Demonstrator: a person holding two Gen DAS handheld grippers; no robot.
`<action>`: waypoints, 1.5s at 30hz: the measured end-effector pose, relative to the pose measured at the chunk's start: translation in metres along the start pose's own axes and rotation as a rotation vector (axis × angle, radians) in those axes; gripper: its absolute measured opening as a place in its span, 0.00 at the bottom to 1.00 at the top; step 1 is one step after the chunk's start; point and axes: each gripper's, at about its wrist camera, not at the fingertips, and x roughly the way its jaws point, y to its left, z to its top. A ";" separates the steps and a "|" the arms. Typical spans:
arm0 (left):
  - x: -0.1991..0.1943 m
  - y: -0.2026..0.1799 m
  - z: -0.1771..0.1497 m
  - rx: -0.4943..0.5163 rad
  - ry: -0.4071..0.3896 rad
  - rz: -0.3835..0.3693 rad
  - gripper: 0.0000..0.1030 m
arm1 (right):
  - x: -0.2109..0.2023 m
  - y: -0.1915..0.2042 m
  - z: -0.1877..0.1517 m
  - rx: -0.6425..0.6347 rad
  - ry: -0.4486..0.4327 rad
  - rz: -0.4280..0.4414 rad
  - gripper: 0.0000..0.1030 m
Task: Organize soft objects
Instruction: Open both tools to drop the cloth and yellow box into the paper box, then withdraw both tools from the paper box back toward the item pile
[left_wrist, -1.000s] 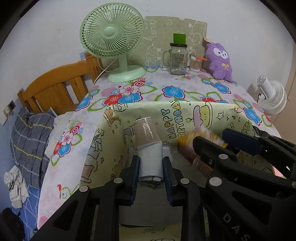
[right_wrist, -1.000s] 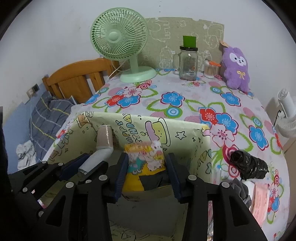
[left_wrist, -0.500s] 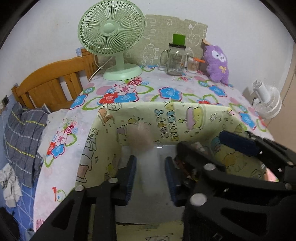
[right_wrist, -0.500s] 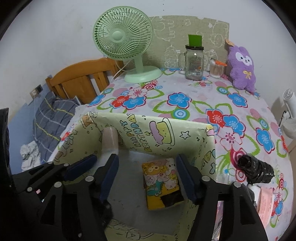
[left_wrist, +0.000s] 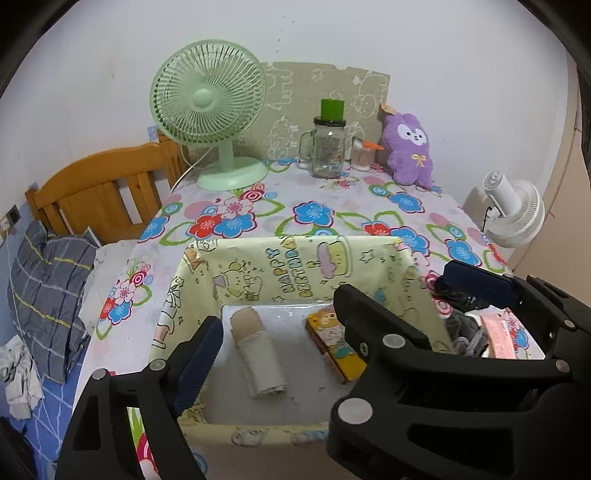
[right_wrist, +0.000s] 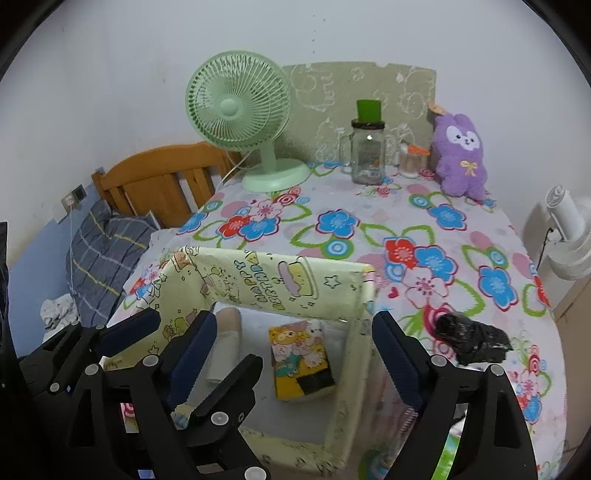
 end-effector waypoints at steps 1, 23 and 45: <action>-0.003 -0.003 0.000 0.003 -0.006 -0.001 0.87 | -0.004 -0.001 -0.001 0.001 -0.005 -0.003 0.87; -0.056 -0.063 -0.006 0.035 -0.099 -0.021 1.00 | -0.094 -0.041 -0.017 0.012 -0.148 -0.083 0.99; -0.064 -0.123 -0.036 0.091 -0.146 -0.063 1.00 | -0.129 -0.088 -0.060 0.051 -0.196 -0.169 1.00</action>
